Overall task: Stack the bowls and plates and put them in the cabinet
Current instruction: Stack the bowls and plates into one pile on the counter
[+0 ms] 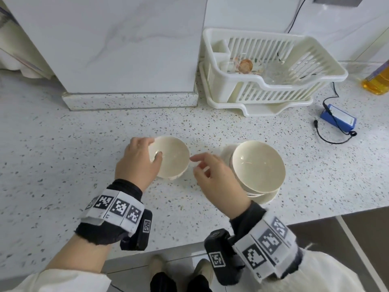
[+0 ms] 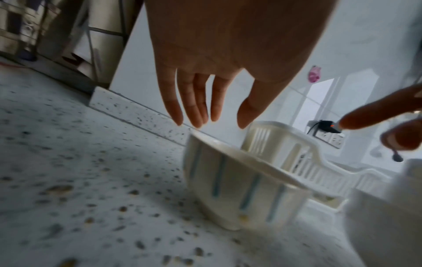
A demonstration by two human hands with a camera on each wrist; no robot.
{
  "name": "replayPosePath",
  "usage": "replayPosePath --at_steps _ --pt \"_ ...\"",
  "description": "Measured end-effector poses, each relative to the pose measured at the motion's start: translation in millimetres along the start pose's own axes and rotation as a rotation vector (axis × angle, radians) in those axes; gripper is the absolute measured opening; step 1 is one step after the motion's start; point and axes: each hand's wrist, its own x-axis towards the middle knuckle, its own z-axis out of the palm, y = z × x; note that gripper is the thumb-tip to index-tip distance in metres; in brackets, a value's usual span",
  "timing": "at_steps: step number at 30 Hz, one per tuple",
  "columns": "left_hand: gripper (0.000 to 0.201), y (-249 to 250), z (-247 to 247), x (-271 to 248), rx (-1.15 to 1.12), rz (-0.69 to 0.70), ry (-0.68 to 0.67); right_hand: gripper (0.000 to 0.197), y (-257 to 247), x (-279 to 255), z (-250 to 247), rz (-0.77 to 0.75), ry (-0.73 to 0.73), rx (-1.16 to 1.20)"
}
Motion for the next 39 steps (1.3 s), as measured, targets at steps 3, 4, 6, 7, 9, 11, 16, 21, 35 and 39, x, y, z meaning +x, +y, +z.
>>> replayPosePath --at_steps 3,4,6,7,9,11,16,21,35,39 --pt "0.051 -23 -4 12 0.042 -0.092 -0.133 0.041 0 17 29 0.146 -0.054 0.011" --pt "0.053 -28 -4 14 0.050 -0.102 -0.178 0.044 2 23 36 0.197 -0.052 -0.001" --pt "0.050 -37 -4 20 0.045 -0.101 -0.257 0.047 10 36 48 0.310 -0.052 0.003" --pt "0.048 -36 -2 21 0.026 -0.098 -0.293 0.047 14 39 50 0.358 -0.062 0.030" --pt "0.044 -41 -1 24 -0.052 -0.096 -0.369 0.043 16 46 59 0.449 -0.088 0.143" --pt "0.043 -42 -3 24 -0.156 -0.102 -0.416 0.040 16 47 61 0.482 -0.097 0.233" --pt "0.039 -36 -21 23 -0.205 -0.017 -0.394 0.041 5 35 55 0.383 -0.006 0.208" --pt "0.029 -1 -42 18 -0.277 0.177 -0.300 0.039 -13 19 17 0.271 0.134 0.138" --pt "0.020 122 -1 -2 -0.360 0.405 -0.400 0.027 20 -43 -92 0.365 0.461 0.149" --pt "0.022 131 13 -7 -0.258 0.387 -0.399 0.026 35 -45 -96 0.390 0.447 0.123"
